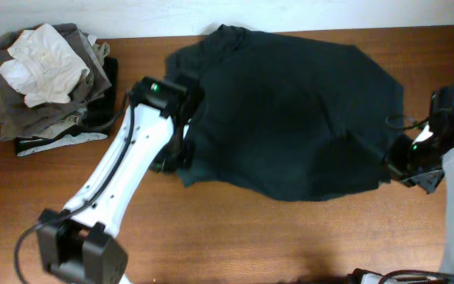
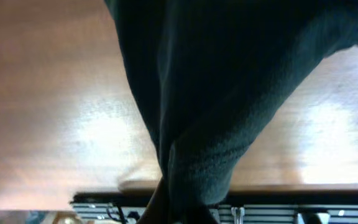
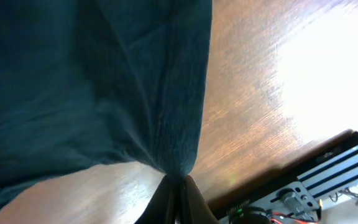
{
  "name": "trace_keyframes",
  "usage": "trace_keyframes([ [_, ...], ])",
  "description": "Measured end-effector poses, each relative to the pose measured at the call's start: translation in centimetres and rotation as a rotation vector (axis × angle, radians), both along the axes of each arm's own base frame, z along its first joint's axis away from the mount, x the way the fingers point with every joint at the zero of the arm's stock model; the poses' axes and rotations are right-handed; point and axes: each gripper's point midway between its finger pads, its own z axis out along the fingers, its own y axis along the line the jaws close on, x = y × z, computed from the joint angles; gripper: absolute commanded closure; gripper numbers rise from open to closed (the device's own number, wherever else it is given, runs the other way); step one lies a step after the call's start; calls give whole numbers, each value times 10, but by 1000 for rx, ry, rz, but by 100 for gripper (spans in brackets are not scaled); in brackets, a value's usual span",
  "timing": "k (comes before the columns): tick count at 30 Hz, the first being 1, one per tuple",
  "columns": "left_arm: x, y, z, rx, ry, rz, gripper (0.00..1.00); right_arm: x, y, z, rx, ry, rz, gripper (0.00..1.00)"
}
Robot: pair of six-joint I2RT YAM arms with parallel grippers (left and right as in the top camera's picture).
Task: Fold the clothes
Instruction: 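Lay the shirt flat on the table, pulling both grippers toward the front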
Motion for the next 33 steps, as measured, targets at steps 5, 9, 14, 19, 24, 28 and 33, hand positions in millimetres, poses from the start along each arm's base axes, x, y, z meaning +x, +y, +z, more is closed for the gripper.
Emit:
trace_keyframes([
  [5,-40,15,-22,28,88,40,99,-18,-15,-20,15,61,-87,96],
  [9,-56,18,-26,25,119,59,100,-38,-47,-24,23,80,-247,96],
  [14,-66,15,-29,-7,150,72,99,-63,-69,-32,101,78,-398,96],
  [19,-81,6,-24,-27,179,76,100,-65,-65,-34,137,74,-397,96],
  [24,-100,-5,2,-84,76,74,99,-64,-63,-34,146,74,-425,96],
  [28,-123,1,22,-106,57,114,100,-64,-64,-33,146,74,-453,96],
  [33,-131,-3,28,-133,30,121,95,-65,-63,-26,127,42,-466,96],
])
